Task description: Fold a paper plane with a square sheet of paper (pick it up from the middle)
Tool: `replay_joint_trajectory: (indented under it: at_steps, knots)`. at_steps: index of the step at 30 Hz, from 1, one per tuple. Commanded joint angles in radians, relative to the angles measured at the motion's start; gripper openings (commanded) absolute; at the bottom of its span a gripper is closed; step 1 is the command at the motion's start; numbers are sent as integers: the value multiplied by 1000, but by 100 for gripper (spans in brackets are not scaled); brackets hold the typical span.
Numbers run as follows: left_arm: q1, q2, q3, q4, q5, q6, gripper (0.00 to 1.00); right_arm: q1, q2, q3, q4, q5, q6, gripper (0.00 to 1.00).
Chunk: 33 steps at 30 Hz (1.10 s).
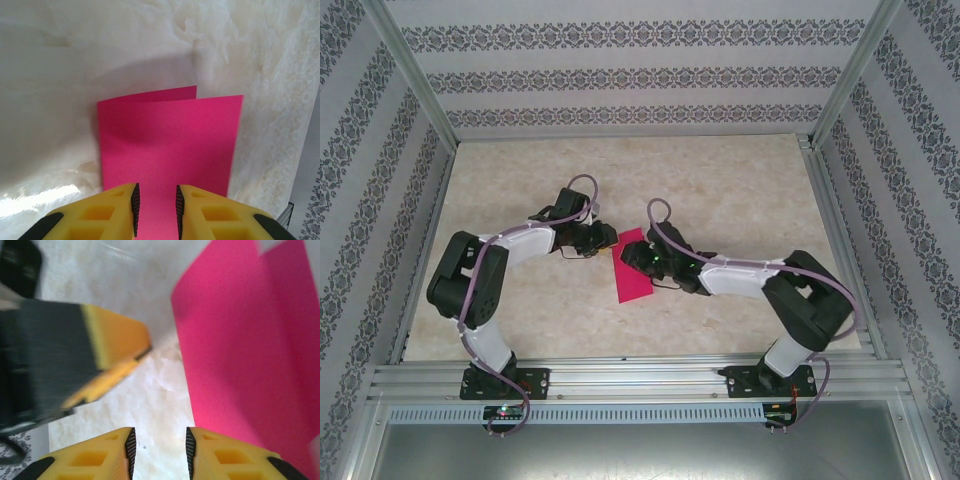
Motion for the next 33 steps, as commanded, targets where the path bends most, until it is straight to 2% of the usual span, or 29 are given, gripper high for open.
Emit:
replay_joint_trajectory:
  at_steps: [1,4,10,21,29,33]
  knots:
    - [-17,34,46,22,28,5,27,-52,-34,-25,-118,-61,-119,37]
    - [-17,57,66,-3,-18,17,27,-92,-53,-43,-151,-86,-152,42]
    - [-17,114,110,-19,-48,32,26,-145,-3,8,-187,-237,-232,48]
    - [-16,180,139,-38,-52,41,25,-201,157,102,-94,-411,-234,47]
    - [-16,184,154,-44,-31,66,26,-228,243,154,-75,-469,-241,37]
    - [-16,147,144,-32,-13,82,30,-238,253,154,-50,-476,-225,28]
